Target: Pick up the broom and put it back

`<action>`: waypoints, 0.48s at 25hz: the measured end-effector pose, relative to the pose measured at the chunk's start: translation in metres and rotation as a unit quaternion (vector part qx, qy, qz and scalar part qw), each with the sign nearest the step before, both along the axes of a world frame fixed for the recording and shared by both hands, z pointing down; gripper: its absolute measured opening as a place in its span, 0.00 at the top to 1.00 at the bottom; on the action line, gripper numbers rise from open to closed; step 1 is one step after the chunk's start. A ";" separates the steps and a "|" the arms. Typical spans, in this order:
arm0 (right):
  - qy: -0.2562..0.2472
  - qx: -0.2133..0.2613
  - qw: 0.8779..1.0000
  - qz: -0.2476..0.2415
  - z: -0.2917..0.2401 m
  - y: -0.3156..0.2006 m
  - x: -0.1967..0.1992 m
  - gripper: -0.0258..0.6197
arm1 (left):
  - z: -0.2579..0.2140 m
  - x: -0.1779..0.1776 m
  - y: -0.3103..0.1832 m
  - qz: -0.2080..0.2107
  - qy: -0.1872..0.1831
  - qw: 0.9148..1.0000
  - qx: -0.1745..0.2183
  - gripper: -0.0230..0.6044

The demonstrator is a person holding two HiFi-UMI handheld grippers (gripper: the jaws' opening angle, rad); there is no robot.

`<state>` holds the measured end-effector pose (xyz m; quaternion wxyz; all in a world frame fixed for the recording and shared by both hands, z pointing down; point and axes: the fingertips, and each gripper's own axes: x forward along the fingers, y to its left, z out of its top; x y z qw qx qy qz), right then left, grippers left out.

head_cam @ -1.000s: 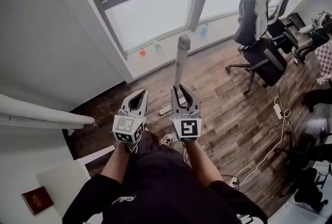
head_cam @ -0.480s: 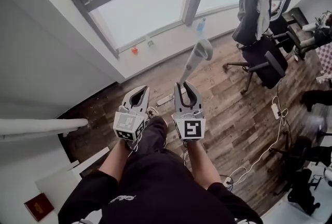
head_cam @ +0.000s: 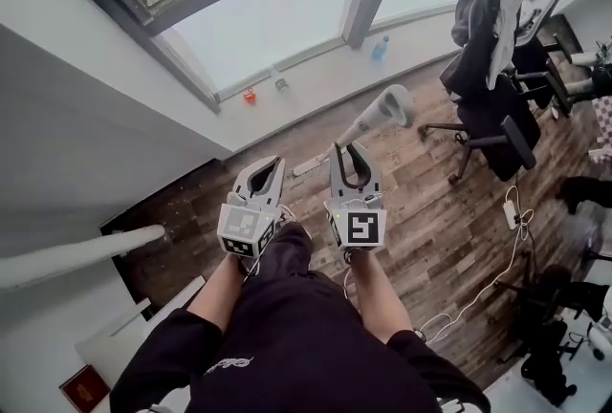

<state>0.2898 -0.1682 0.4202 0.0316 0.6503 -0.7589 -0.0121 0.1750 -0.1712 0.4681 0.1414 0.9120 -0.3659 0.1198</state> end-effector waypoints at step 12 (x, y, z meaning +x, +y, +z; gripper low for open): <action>0.017 -0.016 0.995 -0.098 0.031 -0.115 -0.028 0.82 | 0.022 -0.035 -0.078 -0.100 0.015 0.995 -0.012 0.96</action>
